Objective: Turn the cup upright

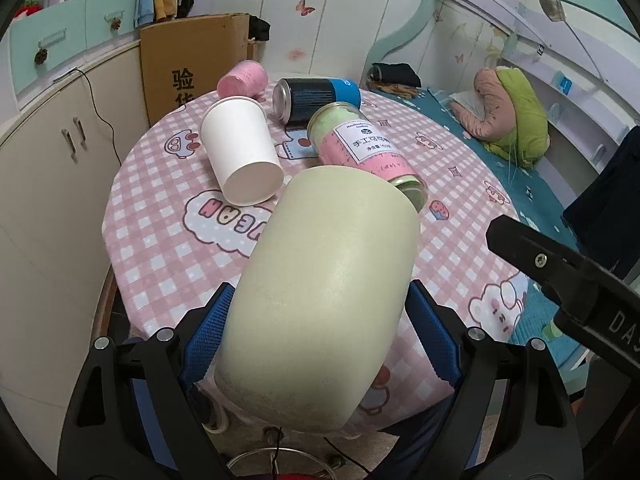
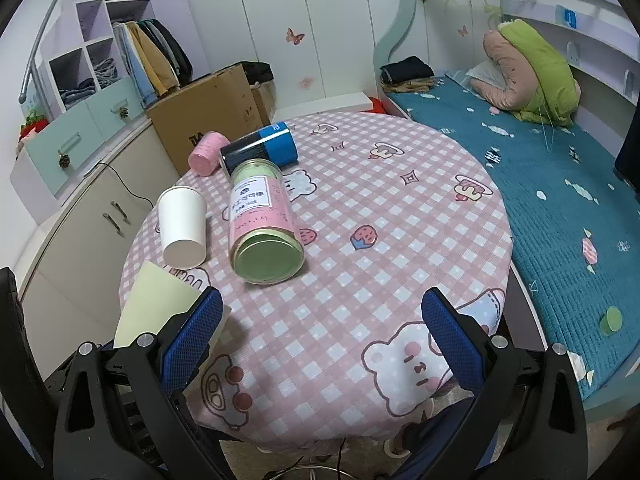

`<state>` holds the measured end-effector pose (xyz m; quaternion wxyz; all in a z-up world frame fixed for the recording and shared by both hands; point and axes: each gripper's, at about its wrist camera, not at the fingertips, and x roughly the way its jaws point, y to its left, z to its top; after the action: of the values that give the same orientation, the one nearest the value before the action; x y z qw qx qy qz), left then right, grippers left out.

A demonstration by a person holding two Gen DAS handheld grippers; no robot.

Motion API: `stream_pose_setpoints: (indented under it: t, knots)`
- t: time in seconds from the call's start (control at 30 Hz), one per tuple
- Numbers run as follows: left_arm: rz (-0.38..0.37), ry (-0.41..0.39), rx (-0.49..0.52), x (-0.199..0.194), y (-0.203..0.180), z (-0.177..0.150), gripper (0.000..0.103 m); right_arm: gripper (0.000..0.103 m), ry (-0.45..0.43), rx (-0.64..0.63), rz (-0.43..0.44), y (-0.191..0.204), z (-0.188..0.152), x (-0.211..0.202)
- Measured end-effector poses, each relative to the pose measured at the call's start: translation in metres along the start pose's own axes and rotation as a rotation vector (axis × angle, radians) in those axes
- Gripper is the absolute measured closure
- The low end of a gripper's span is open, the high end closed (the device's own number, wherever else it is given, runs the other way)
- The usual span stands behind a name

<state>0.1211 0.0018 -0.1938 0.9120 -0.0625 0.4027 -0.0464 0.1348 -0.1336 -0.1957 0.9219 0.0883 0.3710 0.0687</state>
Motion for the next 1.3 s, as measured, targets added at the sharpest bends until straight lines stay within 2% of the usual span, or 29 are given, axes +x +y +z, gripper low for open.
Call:
stream_pose_setpoints:
  t: [0.27, 0.4, 0.7, 0.87, 1.0, 1.1, 1.17, 1.3]
  knots:
    - [0.01, 0.027, -0.023, 0.017, 0.006, 0.004, 0.017, 0.006, 0.034, 0.001, 0.0, 0.002, 0.003, 0.02]
    - [-0.002, 0.013, -0.027, 0.016, 0.009, 0.006, 0.016, 0.006, 0.048, -0.002, 0.0, 0.005, 0.002, 0.027]
    - [-0.068, -0.005, 0.003, -0.011, 0.011, 0.011, 0.011, 0.006, 0.023, 0.01, 0.008, 0.007, 0.006, 0.019]
    - [-0.086, -0.052, 0.023, -0.042, 0.025, 0.01, 0.011, 0.006, -0.01, 0.005, 0.023, 0.014, 0.009, 0.002]
    - [-0.045, -0.075, 0.038, -0.058, 0.044, 0.01, 0.01, 0.006, -0.018, -0.001, 0.04, 0.024, 0.01, -0.004]
    - [0.029, -0.093, 0.014, -0.061, 0.064, 0.012, 0.01, 0.006, -0.007, -0.008, 0.05, 0.036, 0.007, -0.001]
    - [0.076, -0.095, 0.0, -0.06, 0.08, 0.012, 0.01, 0.006, 0.015, -0.002, 0.071, 0.044, 0.004, 0.005]
    - [0.11, -0.083, -0.04, -0.054, 0.106, 0.014, 0.01, 0.006, 0.075, 0.011, 0.137, 0.065, -0.005, 0.023]
